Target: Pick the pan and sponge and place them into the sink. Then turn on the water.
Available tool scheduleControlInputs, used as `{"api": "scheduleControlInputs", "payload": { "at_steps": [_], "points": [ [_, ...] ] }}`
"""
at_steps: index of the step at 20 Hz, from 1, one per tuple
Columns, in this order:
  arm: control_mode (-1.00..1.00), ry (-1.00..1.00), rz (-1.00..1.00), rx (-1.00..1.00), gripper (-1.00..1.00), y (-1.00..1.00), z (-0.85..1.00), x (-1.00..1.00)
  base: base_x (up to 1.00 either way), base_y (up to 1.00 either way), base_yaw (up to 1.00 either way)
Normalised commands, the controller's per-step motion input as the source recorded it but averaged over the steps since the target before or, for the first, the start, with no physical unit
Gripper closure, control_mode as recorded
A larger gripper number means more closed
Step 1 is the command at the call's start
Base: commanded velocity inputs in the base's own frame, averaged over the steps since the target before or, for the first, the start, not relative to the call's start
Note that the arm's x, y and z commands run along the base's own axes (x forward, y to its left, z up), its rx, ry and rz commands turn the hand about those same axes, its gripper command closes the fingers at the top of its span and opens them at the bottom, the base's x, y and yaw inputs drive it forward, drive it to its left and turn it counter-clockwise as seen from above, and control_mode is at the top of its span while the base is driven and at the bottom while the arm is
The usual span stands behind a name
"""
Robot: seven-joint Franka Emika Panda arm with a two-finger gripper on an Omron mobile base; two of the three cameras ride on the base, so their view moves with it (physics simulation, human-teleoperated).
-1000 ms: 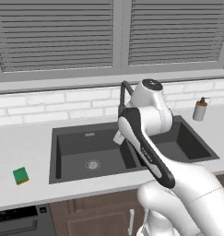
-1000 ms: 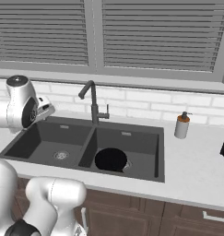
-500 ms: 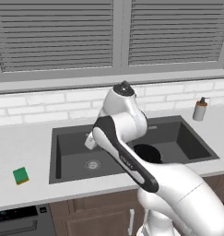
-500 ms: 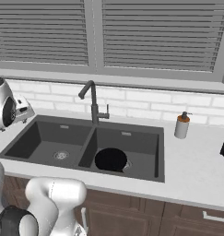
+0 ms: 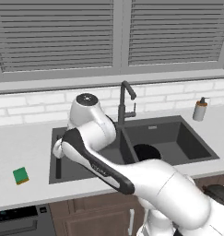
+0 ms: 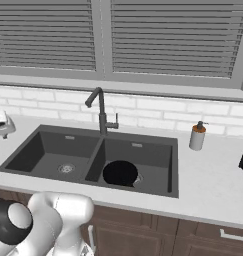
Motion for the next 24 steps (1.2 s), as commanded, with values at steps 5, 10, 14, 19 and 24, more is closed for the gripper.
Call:
{"api": "scheduleControlInputs", "payload": {
  "at_steps": [5,10,14,19,24],
  "points": [
    [-1.00,0.15,-0.01,0.00,-1.00,0.87,0.00,0.00,0.00,0.00,0.00],
    [-1.00,0.18,-0.02,0.00,-1.00,0.83,-0.13,0.00,0.00,0.00,0.00],
    [-1.00,0.17,-0.05,-0.04,-1.00,0.67,-0.30,0.00,0.00,0.00,0.00],
    [-1.00,0.06,-0.07,-0.14,-1.00,0.62,-0.34,0.18,0.00,0.00,0.00],
    [-1.00,0.03,-0.09,-0.18,-1.00,0.41,-0.41,0.37,0.00,0.00,0.00]
  ]
}}
